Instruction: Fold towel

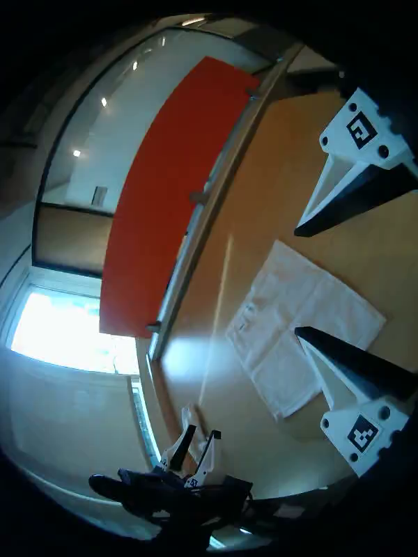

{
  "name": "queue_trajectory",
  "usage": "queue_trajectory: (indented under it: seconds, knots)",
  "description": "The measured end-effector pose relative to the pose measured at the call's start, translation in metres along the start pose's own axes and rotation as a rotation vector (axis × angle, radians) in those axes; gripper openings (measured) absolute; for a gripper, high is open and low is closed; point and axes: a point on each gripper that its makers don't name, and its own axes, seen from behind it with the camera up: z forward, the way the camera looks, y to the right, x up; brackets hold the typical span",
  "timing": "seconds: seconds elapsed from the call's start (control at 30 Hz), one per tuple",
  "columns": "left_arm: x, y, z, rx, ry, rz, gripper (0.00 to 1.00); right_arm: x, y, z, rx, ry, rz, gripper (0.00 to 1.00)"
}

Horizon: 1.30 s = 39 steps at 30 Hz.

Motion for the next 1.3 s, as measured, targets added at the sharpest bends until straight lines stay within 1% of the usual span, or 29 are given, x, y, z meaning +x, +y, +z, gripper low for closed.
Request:
queue_trajectory:
  seconds: [0.07,0.2,0.37,0.5,0.67,0.87,1.0,1.13,1.23,1.3]
  knots:
    - [-0.010,0.005,0.008,-0.008,-0.014,-0.006,0.96,-0.011,-0.004,0.005,0.006,-0.016,-0.007,1.00]
    - [-0.035,0.013,0.022,-0.028,-0.061,-0.010,0.96,-0.034,-0.015,0.013,0.030,-0.055,-0.013,1.00]
    - [-0.063,0.022,0.034,-0.054,-0.125,0.006,0.97,-0.064,-0.024,0.021,0.050,-0.102,-0.003,1.00]
    - [-0.084,0.028,0.042,-0.069,-0.183,0.005,0.96,-0.086,-0.030,0.024,0.064,-0.142,-0.003,1.00]
    - [-0.100,0.033,0.050,-0.079,-0.220,-0.003,0.96,-0.110,-0.035,0.026,0.080,-0.191,-0.011,0.99]
    - [-0.113,0.041,0.055,-0.103,-0.253,0.024,0.96,-0.129,-0.042,0.026,0.099,-0.238,-0.002,0.98]
    - [-0.122,0.046,0.057,-0.116,-0.280,0.034,0.96,-0.141,-0.045,0.025,0.109,-0.268,-0.008,0.96]
    - [-0.130,0.049,0.059,-0.119,-0.302,0.038,0.96,-0.149,-0.046,0.025,0.114,-0.290,-0.027,0.89]
    - [-0.131,0.051,0.061,-0.117,-0.305,0.039,0.95,-0.152,-0.048,0.025,0.126,-0.306,-0.034,0.80]
    - [-0.131,0.051,0.062,-0.116,-0.306,0.039,0.92,-0.155,-0.049,0.025,0.133,-0.315,-0.035,0.74]
